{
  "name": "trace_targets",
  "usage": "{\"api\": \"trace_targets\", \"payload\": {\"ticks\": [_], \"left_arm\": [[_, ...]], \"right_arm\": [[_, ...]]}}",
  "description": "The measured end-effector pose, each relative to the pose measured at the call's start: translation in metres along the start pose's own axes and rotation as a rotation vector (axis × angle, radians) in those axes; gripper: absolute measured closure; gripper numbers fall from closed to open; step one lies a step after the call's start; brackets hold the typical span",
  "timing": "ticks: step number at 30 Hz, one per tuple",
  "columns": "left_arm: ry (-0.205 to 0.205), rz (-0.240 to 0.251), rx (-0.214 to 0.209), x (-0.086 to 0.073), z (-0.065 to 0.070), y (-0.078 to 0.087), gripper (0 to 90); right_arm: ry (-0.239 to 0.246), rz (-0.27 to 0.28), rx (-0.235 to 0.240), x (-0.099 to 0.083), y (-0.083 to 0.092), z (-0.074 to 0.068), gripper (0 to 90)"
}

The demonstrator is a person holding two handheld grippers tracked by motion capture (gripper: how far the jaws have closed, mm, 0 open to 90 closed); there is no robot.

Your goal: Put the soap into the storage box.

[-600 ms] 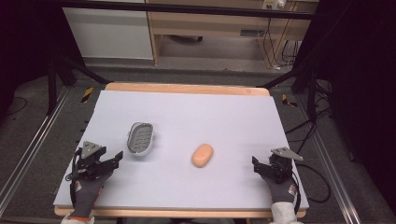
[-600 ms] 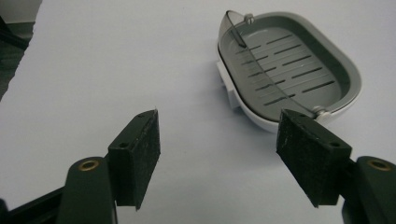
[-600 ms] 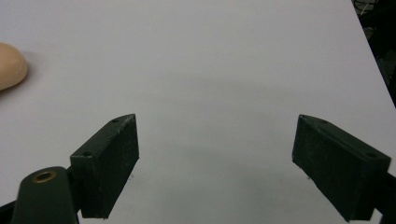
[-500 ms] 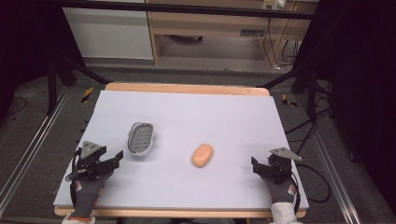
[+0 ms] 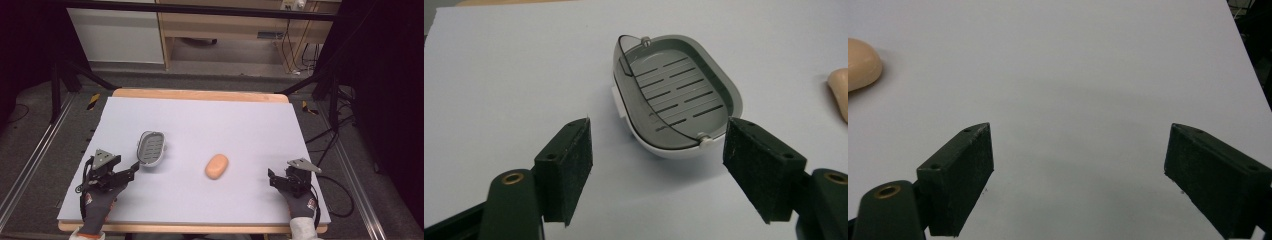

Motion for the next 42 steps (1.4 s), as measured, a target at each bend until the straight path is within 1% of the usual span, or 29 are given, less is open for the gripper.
{"api": "trace_targets", "payload": {"ticks": [1,2,7,8,10,13,16,20,21,23,25,26,27,29,33,36,41,42], "left_arm": [[0.002,0.0,-0.004,0.001,0.001,0.001,27.1],[-0.008,0.003,-0.006,0.003,0.002,0.002,27.1],[-0.019,0.011,-0.017,0.008,0.009,0.005,26.3],[-0.014,0.011,-0.025,0.008,0.011,0.005,26.3],[-0.019,0.016,-0.025,0.009,0.013,0.006,26.4],[-0.037,0.011,-0.023,0.012,0.018,0.005,26.5],[-0.057,0.009,-0.027,0.014,0.024,0.004,26.4],[-0.065,0.01,-0.035,0.016,0.031,0.001,26.4],[-0.075,0.007,-0.034,0.017,0.033,0.0,26.4],[-0.077,0.007,-0.034,0.019,0.035,-0.001,26.4],[-0.081,0.006,-0.043,0.021,0.038,-0.002,26.4],[-0.086,0.006,-0.04,0.023,0.041,-0.002,26.4],[-0.088,0.006,-0.05,0.024,0.043,-0.003,26.4],[-0.095,0.006,-0.057,0.027,0.048,-0.004,26.4],[-0.12,-0.012,-0.065,0.03,0.058,-0.007,26.5],[-0.136,-0.016,-0.077,0.033,0.067,-0.008,26.5],[-0.156,-0.025,-0.086,0.037,0.079,-0.012,26.4],[-0.155,-0.026,-0.093,0.038,0.082,-0.013,26.4]], "right_arm": [[-0.001,0.003,-0.003,0.0,0.0,0.0,12.5],[-0.001,0.006,-0.003,0.001,0.001,0.0,12.4],[0.008,0.009,-0.012,0.002,0.001,0.001,12.4],[0.007,0.01,-0.009,0.002,0.001,0.0,12.5],[0.011,0.012,-0.014,0.003,0.001,0.0,12.5],[0.013,0.021,-0.024,0.004,0.002,0.001,12.5],[0.008,0.017,-0.017,0.003,0.001,0.0,12.5],[0.004,0.016,-0.014,0.003,0.001,0.0,12.1],[0.004,0.014,-0.014,0.003,0.001,0.001,11.6],[0.001,0.012,-0.015,0.002,0.001,0.001,11.5],[-0.001,0.012,-0.015,0.002,0.001,0.001,11.5],[0.0,0.012,-0.014,0.002,0.001,0.001,11.5],[0.0,0.012,-0.014,0.002,0.001,0.001,11.5],[0.002,0.011,-0.013,0.002,0.001,0.0,11.1],[0.005,0.009,-0.018,0.002,0.001,0.0,10.8],[0.005,0.01,-0.018,0.003,0.001,0.0,10.5],[0.01,0.008,-0.019,0.003,0.001,-0.001,10.3],[0.01,0.008,-0.019,0.003,0.001,-0.001,10.1]]}}
Point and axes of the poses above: each handheld gripper's, and its own axes: y roughly backward along the jaws, x roughly out of its top, z roughly to its right, the point moved 9 cm from there along -y, roughly forward along the jaws, and after that the axes turned 9 degrees about y, right-handed, at the moved point
